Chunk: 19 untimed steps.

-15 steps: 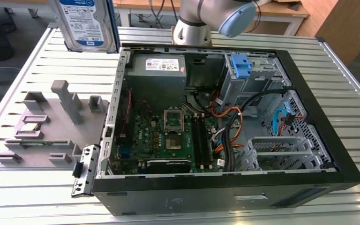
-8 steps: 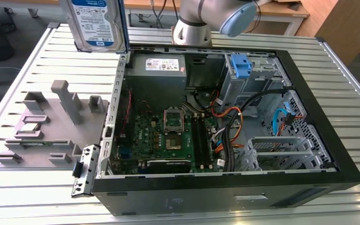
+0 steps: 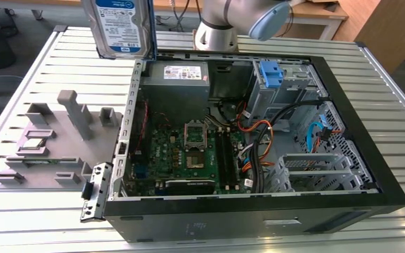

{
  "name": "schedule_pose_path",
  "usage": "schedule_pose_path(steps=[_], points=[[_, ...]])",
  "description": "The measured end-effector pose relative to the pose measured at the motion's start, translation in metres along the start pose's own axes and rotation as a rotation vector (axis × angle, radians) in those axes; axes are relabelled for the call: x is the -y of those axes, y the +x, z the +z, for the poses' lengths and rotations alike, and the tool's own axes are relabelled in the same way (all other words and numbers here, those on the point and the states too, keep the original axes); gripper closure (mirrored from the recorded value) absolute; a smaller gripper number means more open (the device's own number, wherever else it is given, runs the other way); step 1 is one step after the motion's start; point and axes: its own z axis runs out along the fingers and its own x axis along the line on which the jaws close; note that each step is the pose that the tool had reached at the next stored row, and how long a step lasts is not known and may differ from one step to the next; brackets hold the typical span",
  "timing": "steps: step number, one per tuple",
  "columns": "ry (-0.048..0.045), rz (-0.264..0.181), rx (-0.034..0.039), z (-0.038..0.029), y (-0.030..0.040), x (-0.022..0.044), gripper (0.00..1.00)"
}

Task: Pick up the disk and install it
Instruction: 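Pick up the disk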

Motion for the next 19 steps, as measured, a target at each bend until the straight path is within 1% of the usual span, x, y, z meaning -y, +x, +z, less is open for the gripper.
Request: schedule_pose_path(steps=[19], points=[[0.0000,0.000,0.0001,-0.0001,-0.0021,0.0520,0.65]])
